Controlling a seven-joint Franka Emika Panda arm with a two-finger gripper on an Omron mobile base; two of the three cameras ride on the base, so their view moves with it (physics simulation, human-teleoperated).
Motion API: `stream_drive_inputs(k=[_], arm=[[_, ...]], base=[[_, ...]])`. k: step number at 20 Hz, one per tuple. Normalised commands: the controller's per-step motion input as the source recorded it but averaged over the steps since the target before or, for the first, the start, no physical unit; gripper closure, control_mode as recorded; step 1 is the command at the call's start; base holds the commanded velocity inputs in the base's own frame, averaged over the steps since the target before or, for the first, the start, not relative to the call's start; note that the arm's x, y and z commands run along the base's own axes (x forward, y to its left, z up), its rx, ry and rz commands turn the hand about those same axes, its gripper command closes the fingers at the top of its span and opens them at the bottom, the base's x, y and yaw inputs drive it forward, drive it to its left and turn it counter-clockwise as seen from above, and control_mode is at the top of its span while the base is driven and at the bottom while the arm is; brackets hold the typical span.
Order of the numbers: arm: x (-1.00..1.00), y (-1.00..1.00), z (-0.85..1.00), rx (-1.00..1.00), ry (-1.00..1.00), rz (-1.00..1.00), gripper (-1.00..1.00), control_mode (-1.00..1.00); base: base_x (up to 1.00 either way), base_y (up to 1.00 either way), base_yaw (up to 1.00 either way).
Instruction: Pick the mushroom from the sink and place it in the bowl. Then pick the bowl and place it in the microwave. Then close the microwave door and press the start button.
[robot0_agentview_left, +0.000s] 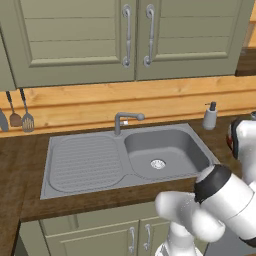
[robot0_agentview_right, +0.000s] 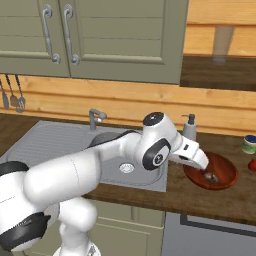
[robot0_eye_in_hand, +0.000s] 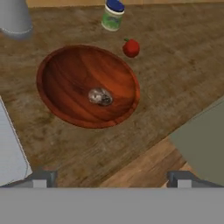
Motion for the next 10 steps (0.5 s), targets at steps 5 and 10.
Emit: stream_drive_inputs(k=[5,10], arm=[[0.12,0.2,0.26,-0.13,0.29,0.13,-1.0,-1.0],[0.13,0.12,0.04,-0.02,0.25,0.06,-1.0,-1.0]], base=[[0.0,0.0,0.0],[0.0,0.0,0.0]])
